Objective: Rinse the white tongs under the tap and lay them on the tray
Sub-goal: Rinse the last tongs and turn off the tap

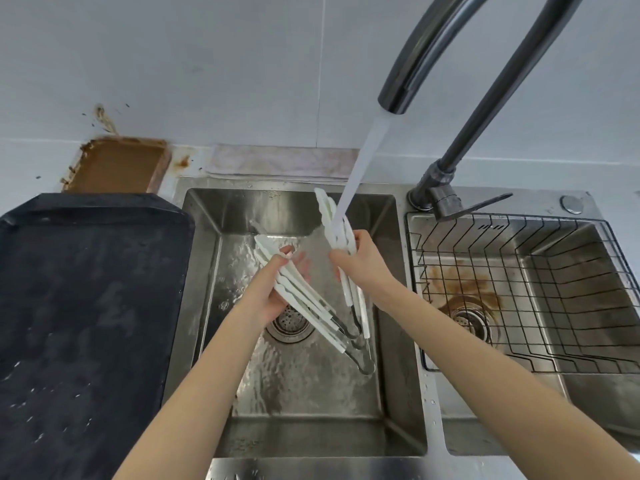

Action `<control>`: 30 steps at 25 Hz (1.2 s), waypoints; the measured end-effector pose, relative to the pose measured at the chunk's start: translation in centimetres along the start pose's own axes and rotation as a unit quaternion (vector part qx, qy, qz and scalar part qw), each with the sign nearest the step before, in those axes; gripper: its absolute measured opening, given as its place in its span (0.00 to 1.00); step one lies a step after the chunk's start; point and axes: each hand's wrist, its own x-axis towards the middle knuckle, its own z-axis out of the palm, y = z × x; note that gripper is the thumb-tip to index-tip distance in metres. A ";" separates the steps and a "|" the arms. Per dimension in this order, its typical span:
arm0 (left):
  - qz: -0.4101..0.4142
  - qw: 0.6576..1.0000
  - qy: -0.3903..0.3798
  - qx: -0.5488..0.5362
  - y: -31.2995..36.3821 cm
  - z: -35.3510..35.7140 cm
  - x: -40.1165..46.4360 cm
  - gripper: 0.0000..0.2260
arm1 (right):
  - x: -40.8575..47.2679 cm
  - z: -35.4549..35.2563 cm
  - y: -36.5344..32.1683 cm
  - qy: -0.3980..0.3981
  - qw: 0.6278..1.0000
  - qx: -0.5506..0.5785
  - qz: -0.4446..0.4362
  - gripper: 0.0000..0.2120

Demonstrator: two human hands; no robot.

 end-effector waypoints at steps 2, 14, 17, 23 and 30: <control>-0.006 1.000 -0.012 0.020 -0.6 -0.2 -0.1 0.13 | -0.7 -0.1 0.5 0.001 1.000 0.005 -0.013 0.15; 0.004 0.998 -0.002 0.059 -1.1 -0.8 -0.3 0.12 | -1.2 0.1 0.8 -0.006 0.998 -0.038 -0.057 0.08; 0.052 0.989 -0.016 0.138 -0.3 0.4 -0.6 0.13 | -1.6 -0.5 1.2 0.006 0.999 -0.017 -0.042 0.10; 0.162 0.898 -0.002 0.410 1.3 4.9 -1.1 0.12 | -2.4 -2.1 2.5 0.068 0.996 0.053 -0.009 0.10; 0.206 0.892 0.041 0.399 1.1 6.5 -1.4 0.12 | -2.6 -3.1 2.2 0.086 0.992 0.086 0.028 0.12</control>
